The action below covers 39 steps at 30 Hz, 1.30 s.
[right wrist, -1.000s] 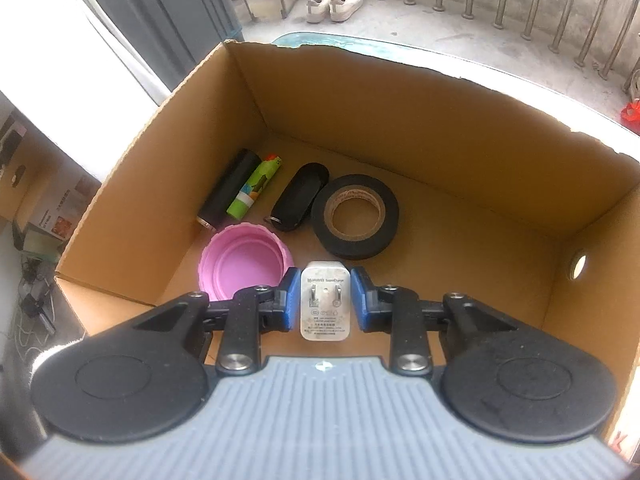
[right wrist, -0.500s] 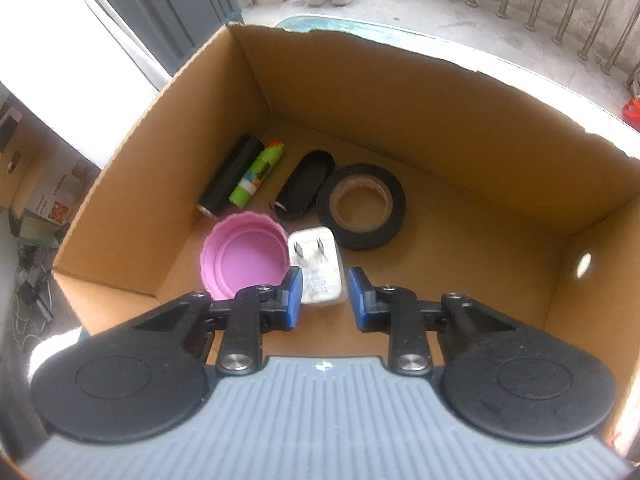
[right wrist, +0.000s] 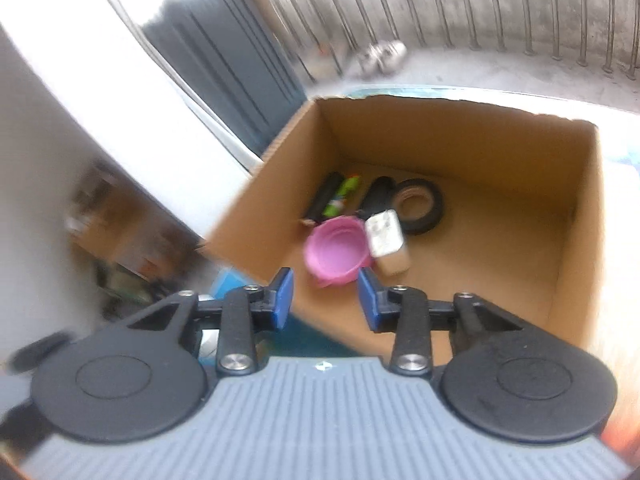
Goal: Organize rigid objects
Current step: 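Withdraw the right gripper from the box back toward the table, then lower the right gripper onto the gold-lidded jar and grasp it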
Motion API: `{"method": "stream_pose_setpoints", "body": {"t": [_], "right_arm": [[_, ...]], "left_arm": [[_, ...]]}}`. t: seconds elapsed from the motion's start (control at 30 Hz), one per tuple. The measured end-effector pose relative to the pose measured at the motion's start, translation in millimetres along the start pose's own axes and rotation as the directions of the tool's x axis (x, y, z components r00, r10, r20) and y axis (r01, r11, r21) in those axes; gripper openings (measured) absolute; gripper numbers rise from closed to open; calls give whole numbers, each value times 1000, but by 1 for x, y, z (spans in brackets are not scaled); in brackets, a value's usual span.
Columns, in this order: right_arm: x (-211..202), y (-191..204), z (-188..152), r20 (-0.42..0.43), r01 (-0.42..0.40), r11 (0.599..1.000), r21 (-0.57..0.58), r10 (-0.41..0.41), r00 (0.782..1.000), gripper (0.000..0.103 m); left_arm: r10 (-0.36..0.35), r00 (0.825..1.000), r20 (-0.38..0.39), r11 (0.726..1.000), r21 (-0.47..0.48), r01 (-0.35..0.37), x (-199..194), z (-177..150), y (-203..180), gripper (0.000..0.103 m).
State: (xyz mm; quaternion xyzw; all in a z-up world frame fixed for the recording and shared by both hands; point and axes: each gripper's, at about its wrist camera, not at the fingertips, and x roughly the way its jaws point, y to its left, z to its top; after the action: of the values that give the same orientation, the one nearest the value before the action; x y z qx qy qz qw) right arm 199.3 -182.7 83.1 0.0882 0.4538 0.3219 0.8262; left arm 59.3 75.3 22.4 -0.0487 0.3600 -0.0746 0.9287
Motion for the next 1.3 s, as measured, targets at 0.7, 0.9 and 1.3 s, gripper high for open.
{"method": "stream_pose_setpoints", "body": {"t": [0.7, 0.9, 1.3], "right_arm": [[2, -55, -160, 161, 16, 972, 234, -55, 985, 45], [35, -70, -138, 152, -24, 972, 236, -13, 988, 45], [65, -85, -123, 124, -77, 969, 235, 48, 991, 38]], "left_arm": [[23, 1000, -18, 928, 373, -14, 99, -53, -97, 78], [45, 998, -34, 930, 367, -29, 115, -51, -106, 78], [55, 995, -80, 937, 350, -24, 134, -56, -104, 78]]}}
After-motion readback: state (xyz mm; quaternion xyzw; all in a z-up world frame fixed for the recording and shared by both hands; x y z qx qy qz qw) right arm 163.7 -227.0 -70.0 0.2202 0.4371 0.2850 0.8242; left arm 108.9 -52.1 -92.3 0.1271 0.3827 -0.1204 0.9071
